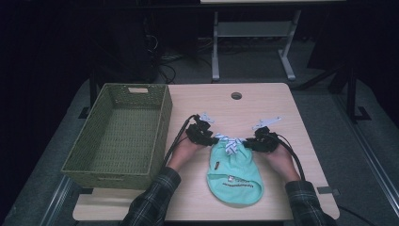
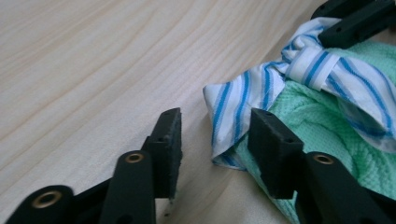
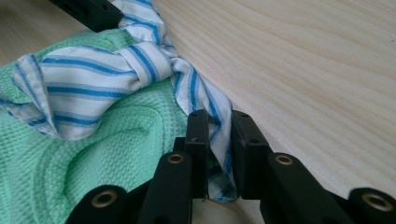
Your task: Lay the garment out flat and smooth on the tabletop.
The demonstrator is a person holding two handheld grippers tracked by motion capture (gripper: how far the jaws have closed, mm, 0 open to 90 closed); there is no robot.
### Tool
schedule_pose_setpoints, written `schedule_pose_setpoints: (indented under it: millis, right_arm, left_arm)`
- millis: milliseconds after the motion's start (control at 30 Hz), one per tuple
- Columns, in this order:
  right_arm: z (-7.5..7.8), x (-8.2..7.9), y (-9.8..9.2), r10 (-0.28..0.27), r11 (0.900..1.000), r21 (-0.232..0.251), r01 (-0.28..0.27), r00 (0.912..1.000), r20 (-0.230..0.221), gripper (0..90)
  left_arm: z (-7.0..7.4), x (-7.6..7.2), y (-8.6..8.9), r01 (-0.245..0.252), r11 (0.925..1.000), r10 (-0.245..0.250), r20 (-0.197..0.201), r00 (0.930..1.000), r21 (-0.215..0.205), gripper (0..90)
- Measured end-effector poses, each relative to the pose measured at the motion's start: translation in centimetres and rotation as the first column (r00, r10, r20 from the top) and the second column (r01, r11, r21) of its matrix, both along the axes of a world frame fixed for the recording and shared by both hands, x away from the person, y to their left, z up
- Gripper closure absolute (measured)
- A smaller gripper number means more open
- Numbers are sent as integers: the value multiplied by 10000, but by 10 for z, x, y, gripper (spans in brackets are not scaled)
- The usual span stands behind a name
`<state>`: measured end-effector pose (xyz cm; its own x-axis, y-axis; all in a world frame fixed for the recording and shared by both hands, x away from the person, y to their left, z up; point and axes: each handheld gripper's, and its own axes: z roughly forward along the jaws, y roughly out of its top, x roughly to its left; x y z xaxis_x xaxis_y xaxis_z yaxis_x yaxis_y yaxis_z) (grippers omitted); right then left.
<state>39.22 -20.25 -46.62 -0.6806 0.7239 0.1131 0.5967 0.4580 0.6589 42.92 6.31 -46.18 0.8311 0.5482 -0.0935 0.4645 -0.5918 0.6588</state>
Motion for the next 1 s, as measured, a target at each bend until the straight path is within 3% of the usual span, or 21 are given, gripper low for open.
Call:
schedule_pose_setpoints:
  millis: [167,267,433,533,767,867,933,1000]
  right_arm:
    - [0,0,1,34,10000,-59,-34,10000,33,807]
    - [0,-1,1,55,9999,-84,-54,10000,53,814]
    - [1,-1,2,2,9999,-104,-1,10000,100,827]
    - [5,0,2,-19,10000,-66,21,9997,251,830]
    - [17,1,-3,-197,9982,572,156,9972,719,829]
    - [28,4,-3,-146,9978,662,83,9953,954,828]
    - [35,4,-2,-159,9975,705,59,9898,1418,828]
    - [42,7,-2,-129,9980,636,37,9894,1447,827]
  left_arm:
    - [-2,-1,-3,328,9994,-328,-42,9995,117,738]
    - [0,-1,-2,215,9997,-215,-3,9998,109,817]
    - [4,-2,0,-101,9999,100,-50,9999,-141,869]
    - [9,-2,4,-164,9996,165,38,9999,-250,874]
    - [26,-6,9,-480,9954,529,585,9969,-833,879]
    - [35,-8,12,-666,9925,767,980,9922,-1026,879]
    - [42,-8,13,-782,9898,908,1042,9904,-1189,879]
    - [50,-8,14,-815,9884,977,1263,9872,-1279,879]
